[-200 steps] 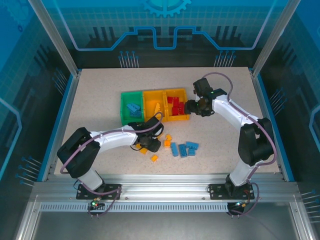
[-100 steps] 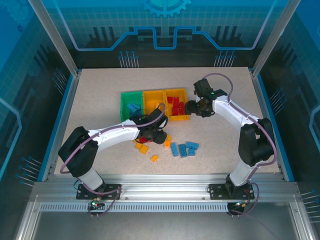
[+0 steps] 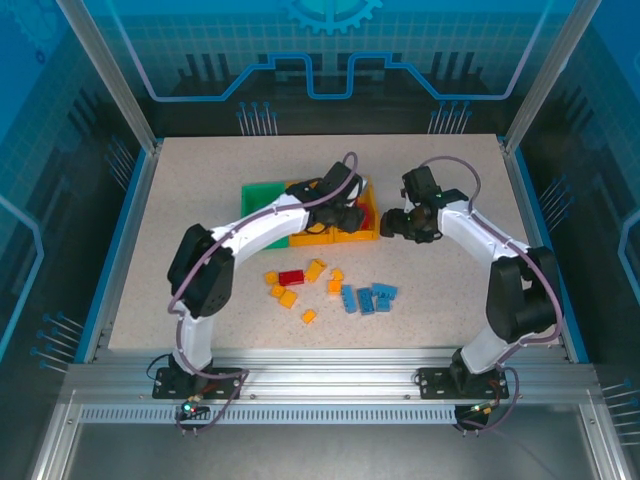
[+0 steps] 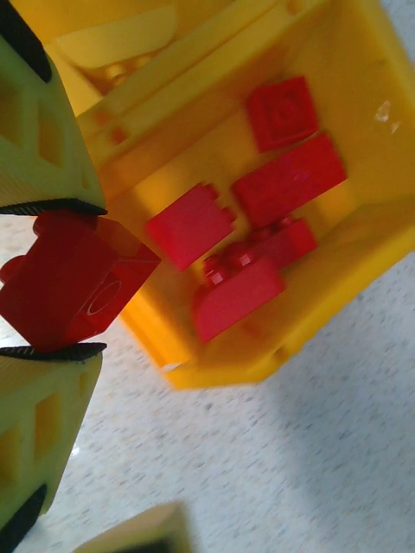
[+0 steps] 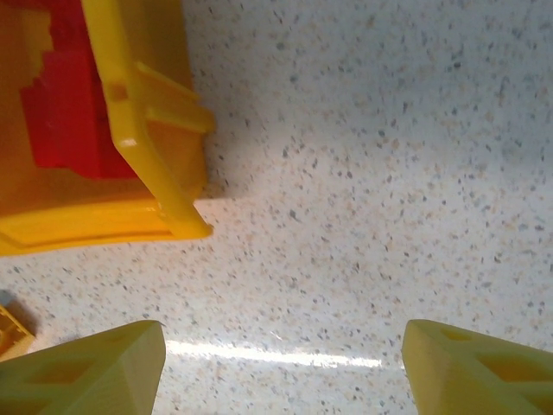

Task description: Sort the legos into containers by color

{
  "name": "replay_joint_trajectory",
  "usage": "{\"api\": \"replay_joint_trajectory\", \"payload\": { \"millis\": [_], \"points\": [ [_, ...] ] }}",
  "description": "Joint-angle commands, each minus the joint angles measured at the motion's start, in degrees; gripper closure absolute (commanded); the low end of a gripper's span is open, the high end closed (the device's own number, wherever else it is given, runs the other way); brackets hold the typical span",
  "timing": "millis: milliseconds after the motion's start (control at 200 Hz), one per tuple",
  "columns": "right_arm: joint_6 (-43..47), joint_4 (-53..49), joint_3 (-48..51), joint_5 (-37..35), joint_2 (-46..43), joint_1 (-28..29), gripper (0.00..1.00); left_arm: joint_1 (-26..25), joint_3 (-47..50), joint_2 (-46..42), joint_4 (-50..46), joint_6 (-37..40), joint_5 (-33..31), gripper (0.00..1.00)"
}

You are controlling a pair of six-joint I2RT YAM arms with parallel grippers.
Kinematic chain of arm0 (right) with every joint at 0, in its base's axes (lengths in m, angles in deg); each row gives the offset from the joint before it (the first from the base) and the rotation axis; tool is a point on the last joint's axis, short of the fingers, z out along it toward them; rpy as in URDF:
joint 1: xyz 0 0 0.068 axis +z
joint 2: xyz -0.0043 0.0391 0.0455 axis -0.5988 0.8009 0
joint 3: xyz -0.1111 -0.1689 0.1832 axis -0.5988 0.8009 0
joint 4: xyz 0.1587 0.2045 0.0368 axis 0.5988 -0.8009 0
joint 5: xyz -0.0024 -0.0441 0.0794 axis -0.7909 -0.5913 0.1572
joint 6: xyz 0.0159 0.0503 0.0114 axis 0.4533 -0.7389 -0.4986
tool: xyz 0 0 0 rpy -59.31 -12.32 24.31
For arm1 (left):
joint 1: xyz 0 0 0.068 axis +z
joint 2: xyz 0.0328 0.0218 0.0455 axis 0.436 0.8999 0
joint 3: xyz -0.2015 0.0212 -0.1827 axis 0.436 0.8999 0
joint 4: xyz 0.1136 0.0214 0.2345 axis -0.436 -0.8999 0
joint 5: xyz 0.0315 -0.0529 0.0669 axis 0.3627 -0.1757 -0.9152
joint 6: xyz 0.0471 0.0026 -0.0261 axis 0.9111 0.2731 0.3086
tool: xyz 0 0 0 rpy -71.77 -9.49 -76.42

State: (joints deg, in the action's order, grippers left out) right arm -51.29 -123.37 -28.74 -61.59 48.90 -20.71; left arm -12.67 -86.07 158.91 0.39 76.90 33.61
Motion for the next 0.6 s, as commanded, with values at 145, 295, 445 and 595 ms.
{"api": "replay_joint_trajectory", "payload": {
  "millis": [145,295,445,595],
  "points": [
    [-0.54,0.73,7.04,2.12,-5.48,-0.36,0.26,3.09,-7.83,6.44,-2.64,0.74,2.7,0.55],
    [-0.41,1.44,10.86,3.69,-7.93,0.47,0.26,3.29,-8.19,6.84,-1.78,-1.72,4.19,0.44],
    [3.6,0.34,12.17,5.09,-9.41,4.41,0.27,3.67,-5.16,3.62,0.76,-6.54,6.96,0.17],
    [8.05,-2.76,12.07,4.57,-9.49,9.65,0.28,3.77,-0.34,-2.23,3.41,-9.78,7.78,0.01]
  ]
}}
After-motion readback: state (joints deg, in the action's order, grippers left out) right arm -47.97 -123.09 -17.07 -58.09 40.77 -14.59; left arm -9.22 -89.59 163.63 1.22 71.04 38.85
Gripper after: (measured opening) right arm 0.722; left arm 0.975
